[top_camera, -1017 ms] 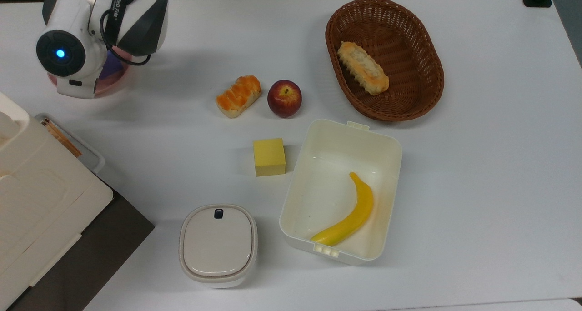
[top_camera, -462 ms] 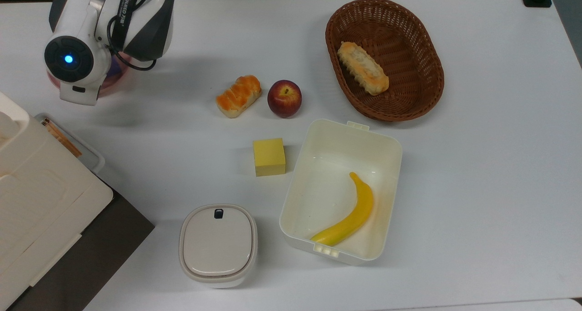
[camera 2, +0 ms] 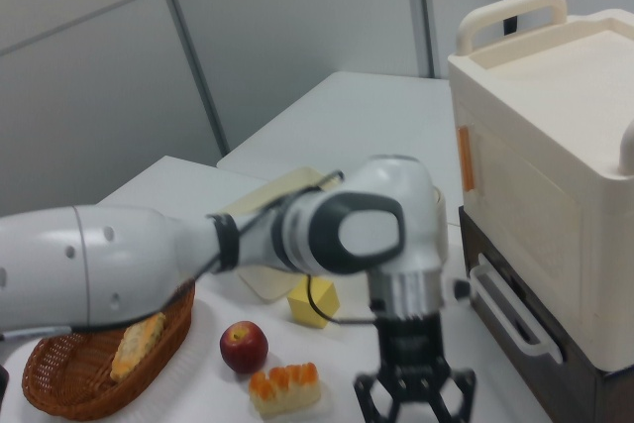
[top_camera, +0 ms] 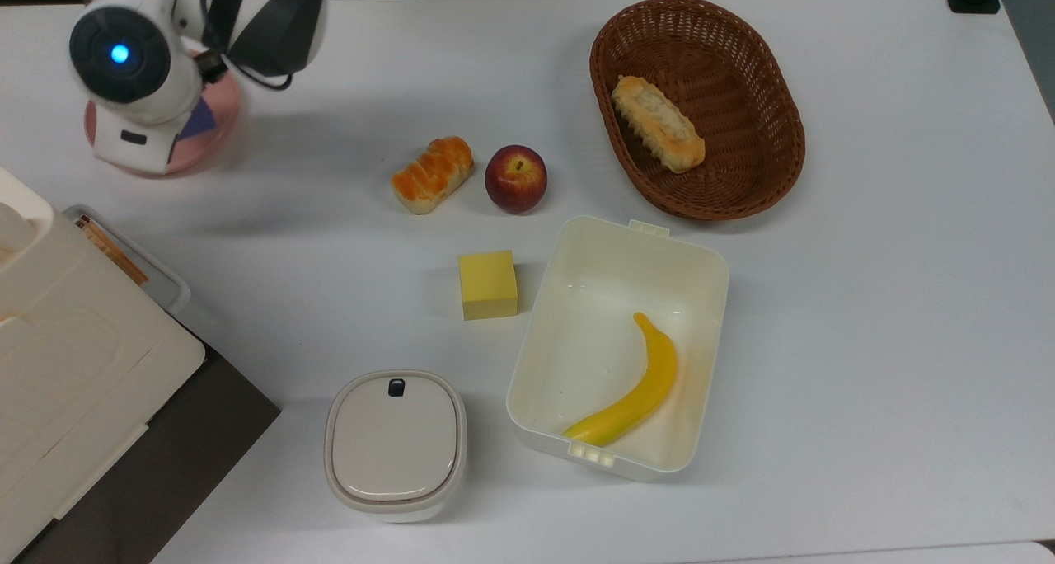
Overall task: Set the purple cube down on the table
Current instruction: 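Lift the purple cube off the plate and lower it onto the table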
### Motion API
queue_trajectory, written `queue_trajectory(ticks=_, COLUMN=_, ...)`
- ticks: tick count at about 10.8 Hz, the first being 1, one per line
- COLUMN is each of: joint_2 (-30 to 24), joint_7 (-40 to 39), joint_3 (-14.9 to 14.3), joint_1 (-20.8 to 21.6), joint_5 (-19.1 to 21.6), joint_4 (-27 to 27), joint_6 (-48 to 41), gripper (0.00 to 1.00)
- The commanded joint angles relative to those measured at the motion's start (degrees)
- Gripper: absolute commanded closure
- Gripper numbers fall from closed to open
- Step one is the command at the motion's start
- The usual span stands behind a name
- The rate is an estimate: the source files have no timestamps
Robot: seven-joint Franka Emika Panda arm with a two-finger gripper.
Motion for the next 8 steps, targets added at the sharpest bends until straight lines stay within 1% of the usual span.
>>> queue_trajectory(ticks=1, joint_2=-1.65, joint_7=13.54, joint_3=-0.12, joint_1=5.48, joint_5=7.83, joint_4=-0.17, joint_6=-1.21, gripper=0.72)
queue_trajectory(ticks=3, joint_2=-2.44, joint_7=21.02, joint_3=-0.12, joint_1=8.47, joint_5=15.39, joint_4=0.35, joint_6=-0.07, gripper=0.71)
queue_trajectory(ticks=4, joint_2=-2.35, joint_7=24.88, joint_3=-0.12, joint_1=9.61, joint_5=18.64, joint_4=1.66, joint_6=0.80, gripper=0.64)
queue_trajectory(ticks=5, joint_2=-2.53, joint_7=28.75, joint_3=-0.12, joint_1=11.10, joint_5=20.94, joint_4=1.93, joint_6=2.20, gripper=0.30)
queue_trajectory(ticks=6, joint_2=-2.79, joint_7=32.53, joint_3=-0.12, joint_1=12.68, joint_5=21.31, joint_4=1.94, joint_6=4.22, gripper=0.00)
queue_trajectory(ticks=8, joint_2=-3.40, joint_7=36.94, joint_3=-0.12, joint_1=14.71, joint_5=21.40, joint_4=2.46, joint_6=5.47, gripper=0.00)
